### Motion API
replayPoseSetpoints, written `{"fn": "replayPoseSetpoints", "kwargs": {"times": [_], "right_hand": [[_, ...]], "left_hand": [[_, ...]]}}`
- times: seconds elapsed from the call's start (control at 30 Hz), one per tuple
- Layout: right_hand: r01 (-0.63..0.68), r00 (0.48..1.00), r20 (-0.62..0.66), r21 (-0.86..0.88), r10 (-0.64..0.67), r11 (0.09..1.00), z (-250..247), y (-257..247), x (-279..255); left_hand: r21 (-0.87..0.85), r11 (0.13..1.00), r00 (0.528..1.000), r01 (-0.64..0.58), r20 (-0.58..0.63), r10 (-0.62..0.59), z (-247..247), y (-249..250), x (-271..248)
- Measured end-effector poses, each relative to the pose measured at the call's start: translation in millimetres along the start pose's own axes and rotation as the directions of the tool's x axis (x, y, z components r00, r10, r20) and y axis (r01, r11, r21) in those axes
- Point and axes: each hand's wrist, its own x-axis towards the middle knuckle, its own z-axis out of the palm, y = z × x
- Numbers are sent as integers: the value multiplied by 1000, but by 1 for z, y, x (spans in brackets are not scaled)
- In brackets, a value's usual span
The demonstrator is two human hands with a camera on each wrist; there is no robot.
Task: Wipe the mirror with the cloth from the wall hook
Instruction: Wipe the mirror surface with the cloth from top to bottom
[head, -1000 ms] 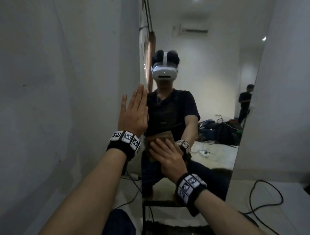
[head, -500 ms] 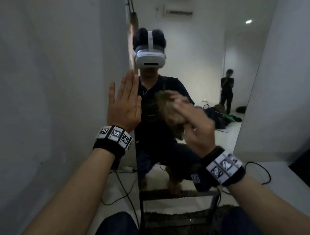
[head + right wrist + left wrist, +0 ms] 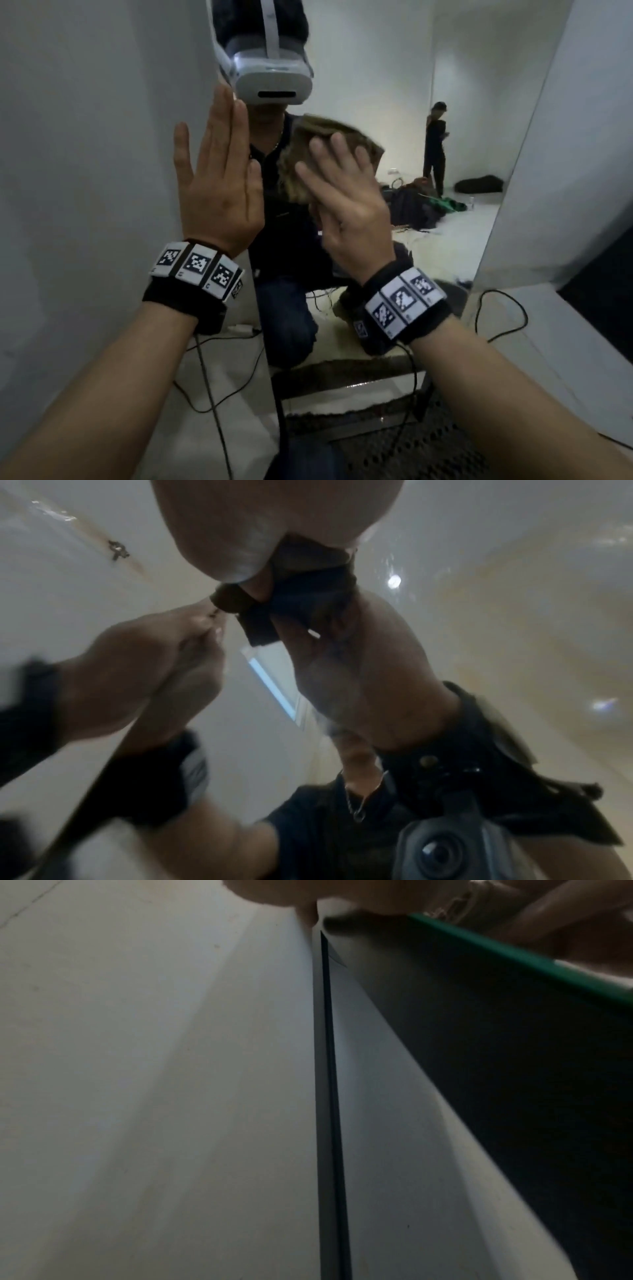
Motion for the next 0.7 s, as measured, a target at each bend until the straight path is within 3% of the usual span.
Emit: {"fn": "replayPoseSetpoints", "kwargs": {"times": [0.13, 0.3, 0.5, 0.57, 0.63, 0.7], "right_hand": [[134, 985, 99, 72, -141, 988, 16, -4, -52], [184, 943, 241, 194, -229, 964, 35, -12, -137], [212, 865, 401, 253, -302, 944, 54, -36, -250], [156, 899, 350, 302, -262, 940, 44, -38, -250], [82, 970, 186, 360, -157, 930, 22, -39, -206], [19, 1000, -28, 419, -8, 908, -6, -38, -137]], "left_hand": [[64, 998, 999, -7, -36, 9, 7, -4, -3], [177, 983, 998, 44, -45, -36, 8, 3, -10], [12, 993, 993, 117, -9, -117, -3, 28, -61], [41, 994, 994, 99, 38, -100, -3, 36, -101], [84, 994, 990, 66, 115, -76, -3, 38, -138], [85, 996, 976, 27, 214, -45, -1, 36, -163]]}}
